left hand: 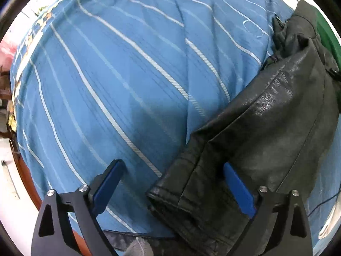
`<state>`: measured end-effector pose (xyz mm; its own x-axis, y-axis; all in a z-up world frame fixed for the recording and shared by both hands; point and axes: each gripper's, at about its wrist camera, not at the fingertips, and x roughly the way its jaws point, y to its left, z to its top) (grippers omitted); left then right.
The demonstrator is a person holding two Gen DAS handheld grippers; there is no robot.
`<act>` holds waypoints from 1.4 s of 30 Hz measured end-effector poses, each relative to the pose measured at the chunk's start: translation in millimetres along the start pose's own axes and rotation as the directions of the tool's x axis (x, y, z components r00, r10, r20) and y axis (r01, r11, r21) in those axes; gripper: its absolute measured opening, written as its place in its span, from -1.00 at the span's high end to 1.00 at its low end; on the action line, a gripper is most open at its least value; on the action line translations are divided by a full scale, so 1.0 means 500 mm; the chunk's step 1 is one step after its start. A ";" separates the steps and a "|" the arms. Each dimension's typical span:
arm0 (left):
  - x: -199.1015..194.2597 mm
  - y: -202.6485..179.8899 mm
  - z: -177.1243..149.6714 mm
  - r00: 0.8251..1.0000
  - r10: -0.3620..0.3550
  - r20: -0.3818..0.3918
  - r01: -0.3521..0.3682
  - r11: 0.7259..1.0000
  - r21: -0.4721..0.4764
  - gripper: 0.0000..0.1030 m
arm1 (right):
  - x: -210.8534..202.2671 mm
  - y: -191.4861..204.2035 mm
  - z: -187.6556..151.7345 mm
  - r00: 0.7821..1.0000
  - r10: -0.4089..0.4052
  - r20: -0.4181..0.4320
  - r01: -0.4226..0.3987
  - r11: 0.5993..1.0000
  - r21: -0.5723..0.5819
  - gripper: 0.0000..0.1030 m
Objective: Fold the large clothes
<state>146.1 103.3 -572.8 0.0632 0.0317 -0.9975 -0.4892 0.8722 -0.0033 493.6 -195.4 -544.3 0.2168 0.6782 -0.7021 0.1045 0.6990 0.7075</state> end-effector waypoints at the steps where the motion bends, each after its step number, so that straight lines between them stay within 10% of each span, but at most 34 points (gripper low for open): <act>1: -0.006 -0.002 0.003 1.000 0.007 0.001 -0.007 1.000 0.004 -0.90 | -0.028 -0.011 -0.020 0.999 0.032 0.042 -0.035 0.997 0.065 0.65; 5: -0.060 0.003 0.004 0.997 0.064 0.048 -0.066 0.997 0.033 -0.90 | -0.149 -0.048 -0.114 0.982 0.060 0.176 -0.100 0.969 0.224 0.68; 11: -0.161 0.024 -0.013 0.980 0.131 0.149 -0.141 0.988 0.063 -0.90 | -0.474 -0.212 -0.392 0.944 -0.127 0.303 -0.057 0.845 0.531 0.68; 16: -0.172 -0.040 -0.017 0.981 0.107 0.164 -0.129 0.983 0.134 -0.90 | -0.570 -0.337 -0.595 0.945 -0.291 0.152 0.113 0.722 0.682 0.31; 20: -0.173 -0.110 -0.037 0.986 0.037 0.160 -0.070 0.977 0.204 -0.90 | -0.614 -0.385 -0.643 0.936 -0.352 -0.005 0.274 0.721 0.637 -0.28; 24: -0.142 -0.218 -0.042 0.986 -0.010 0.169 -0.040 0.956 0.290 -0.90 | -0.693 -0.288 -0.640 0.827 -0.562 -0.021 0.506 0.727 0.463 -0.28; 28: -0.075 -0.274 -0.011 0.980 0.046 0.191 -0.106 0.942 0.318 -0.90 | -0.651 -0.190 -0.554 0.874 -0.483 0.042 0.456 0.848 0.269 -0.26; 32: -0.008 -0.260 0.021 0.990 0.058 0.130 -0.096 0.945 0.314 -0.90 | -0.501 -0.124 -0.429 0.916 -0.402 -0.001 0.400 0.911 0.094 0.34; 37: -0.001 -0.235 0.030 0.992 0.026 0.120 -0.062 0.948 0.311 -0.91 | -0.357 -0.168 -0.304 0.874 -0.486 -0.007 0.485 0.869 0.100 0.47; 42: -0.012 -0.213 0.029 0.994 0.026 0.106 -0.056 0.955 0.290 -0.91 | -0.376 -0.233 -0.272 0.910 -0.408 -0.070 0.407 0.847 0.342 0.52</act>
<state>210.7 17.3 -565.2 0.1426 0.1058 -0.9841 -0.2183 0.9732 0.0730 308.6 -373.2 -505.6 0.0865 0.3477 -0.9336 0.5084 0.7905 0.3415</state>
